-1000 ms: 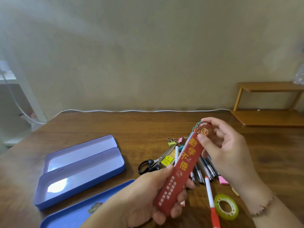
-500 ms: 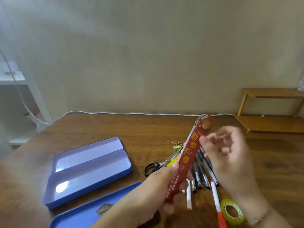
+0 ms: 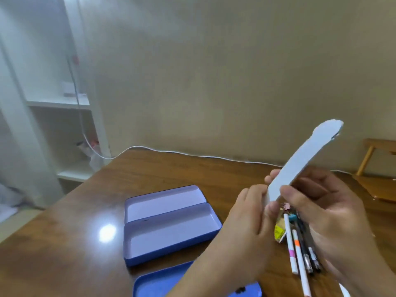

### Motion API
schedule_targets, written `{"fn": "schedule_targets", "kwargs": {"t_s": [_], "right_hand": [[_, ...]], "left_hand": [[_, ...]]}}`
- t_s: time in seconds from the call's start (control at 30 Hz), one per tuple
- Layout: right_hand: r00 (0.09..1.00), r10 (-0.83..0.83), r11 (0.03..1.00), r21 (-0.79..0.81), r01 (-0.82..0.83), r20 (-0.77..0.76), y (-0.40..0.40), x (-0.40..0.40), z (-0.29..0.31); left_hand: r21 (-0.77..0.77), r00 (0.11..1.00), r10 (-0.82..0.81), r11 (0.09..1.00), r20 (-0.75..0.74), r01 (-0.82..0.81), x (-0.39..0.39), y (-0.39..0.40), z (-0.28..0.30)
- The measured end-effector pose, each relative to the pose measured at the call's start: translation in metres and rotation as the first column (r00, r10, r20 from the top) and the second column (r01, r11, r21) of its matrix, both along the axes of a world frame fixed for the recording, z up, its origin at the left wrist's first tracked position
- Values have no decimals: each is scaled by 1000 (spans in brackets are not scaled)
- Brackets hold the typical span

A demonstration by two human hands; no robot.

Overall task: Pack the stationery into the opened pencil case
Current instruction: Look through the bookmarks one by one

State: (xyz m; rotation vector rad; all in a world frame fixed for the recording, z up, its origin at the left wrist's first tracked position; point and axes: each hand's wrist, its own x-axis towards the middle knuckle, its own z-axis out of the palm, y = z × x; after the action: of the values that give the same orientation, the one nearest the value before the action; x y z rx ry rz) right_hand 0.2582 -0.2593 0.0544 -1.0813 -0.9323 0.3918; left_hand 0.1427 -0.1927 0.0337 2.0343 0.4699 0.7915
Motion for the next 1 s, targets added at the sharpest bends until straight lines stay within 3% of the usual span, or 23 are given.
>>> {"fn": "schedule_targets", "kwargs": {"t_s": [0.13, 0.2, 0.23, 0.3, 0.37, 0.43, 0.53, 0.77, 0.87, 1.0], "right_hand": [[950, 223, 965, 91, -247, 217, 40, -18, 30], [849, 311, 943, -25, -332, 428, 67, -23, 34], [757, 354, 933, -147, -330, 549, 82, -25, 31], [451, 429, 902, -390, -182, 782, 111, -30, 14], [175, 480, 874, -485, -16, 860, 133, -37, -11], [42, 531, 843, -533, 78, 846, 145, -45, -35], [-41, 570, 816, -559, 147, 821, 152, -50, -55], [-108, 524, 852, -519, 70, 845, 152, -70, -70], [-103, 533, 844, -521, 123, 840, 156, -72, -75], [-225, 467, 883, -439, 164, 855, 162, -72, -79]], "left_hand": [[212, 985, 164, 966, -48, -150, -56, 35, 4], [239, 946, 320, 924, -56, -298, -95, 70, -4], [224, 914, 405, 893, -28, -390, -115, 89, -12], [104, 826, 564, 820, 24, -563, -151, 121, -26], [-1, 798, 603, 798, 10, -603, -170, 138, -39], [-44, 823, 568, 822, -16, -568, -174, 143, -52], [38, 871, 483, 875, -91, -482, -171, 139, -67], [274, 892, 380, 909, -244, -313, -165, 136, -87], [258, 904, 365, 916, -224, -306, -164, 140, -87], [227, 904, 354, 926, -239, -303, -161, 143, -89]]}}
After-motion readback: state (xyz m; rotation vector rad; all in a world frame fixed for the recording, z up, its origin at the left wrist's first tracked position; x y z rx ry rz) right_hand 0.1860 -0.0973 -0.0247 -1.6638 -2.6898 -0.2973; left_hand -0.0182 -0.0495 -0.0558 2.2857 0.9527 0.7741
